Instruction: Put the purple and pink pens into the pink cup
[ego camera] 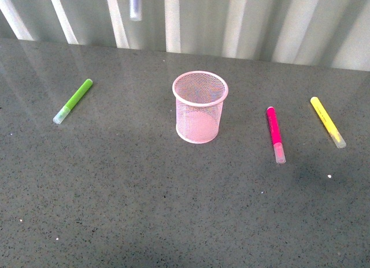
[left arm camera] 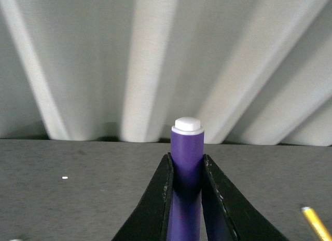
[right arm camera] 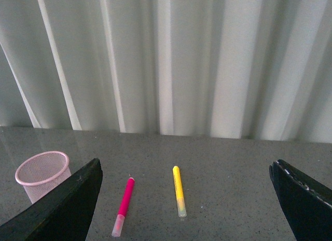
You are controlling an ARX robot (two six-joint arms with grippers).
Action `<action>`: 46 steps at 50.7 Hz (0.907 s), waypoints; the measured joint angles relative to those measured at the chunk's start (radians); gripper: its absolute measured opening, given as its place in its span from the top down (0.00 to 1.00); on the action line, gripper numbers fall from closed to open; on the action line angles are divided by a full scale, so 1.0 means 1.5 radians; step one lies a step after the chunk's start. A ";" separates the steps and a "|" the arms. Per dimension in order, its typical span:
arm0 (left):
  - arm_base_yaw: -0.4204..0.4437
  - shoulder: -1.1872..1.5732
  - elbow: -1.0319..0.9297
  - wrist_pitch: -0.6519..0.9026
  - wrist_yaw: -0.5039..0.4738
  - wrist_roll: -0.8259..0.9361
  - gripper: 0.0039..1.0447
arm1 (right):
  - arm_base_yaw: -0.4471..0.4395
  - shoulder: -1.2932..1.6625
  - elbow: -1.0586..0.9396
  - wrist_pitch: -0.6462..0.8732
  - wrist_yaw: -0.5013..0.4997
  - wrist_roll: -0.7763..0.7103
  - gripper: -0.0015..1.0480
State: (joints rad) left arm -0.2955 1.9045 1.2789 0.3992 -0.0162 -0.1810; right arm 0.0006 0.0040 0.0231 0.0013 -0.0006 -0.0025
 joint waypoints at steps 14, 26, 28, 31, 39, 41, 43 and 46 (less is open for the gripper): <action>-0.116 0.043 -0.094 0.225 -0.038 -0.089 0.89 | 0.000 0.000 0.000 0.000 0.000 0.000 0.07; -0.130 0.120 -0.070 0.296 -0.060 -0.096 0.89 | 0.000 0.000 0.000 0.000 0.000 0.000 0.07; -0.130 0.131 -0.060 0.302 -0.062 -0.091 0.89 | 0.000 0.000 0.000 0.000 0.000 0.000 0.07; -0.130 0.140 -0.047 0.303 -0.064 -0.086 0.89 | 0.000 0.000 0.000 0.000 0.000 0.000 0.07; -0.125 0.158 -0.014 0.281 -0.070 -0.069 0.89 | 0.000 0.000 0.000 0.000 0.000 0.000 0.07; -0.124 0.163 -0.008 0.271 -0.072 -0.065 0.89 | 0.000 0.000 0.000 0.000 0.000 0.000 0.07; -0.122 0.170 -0.001 0.256 -0.074 -0.054 0.89 | 0.000 0.000 0.000 0.000 0.000 0.000 0.07; -0.119 0.178 0.001 0.244 -0.071 -0.044 0.89 | 0.000 0.000 0.000 0.000 0.000 0.000 0.07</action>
State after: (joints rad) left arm -0.4740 2.1715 1.2808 0.7654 -0.1230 -0.2466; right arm 0.0006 0.0040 0.0231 0.0013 -0.0006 -0.0025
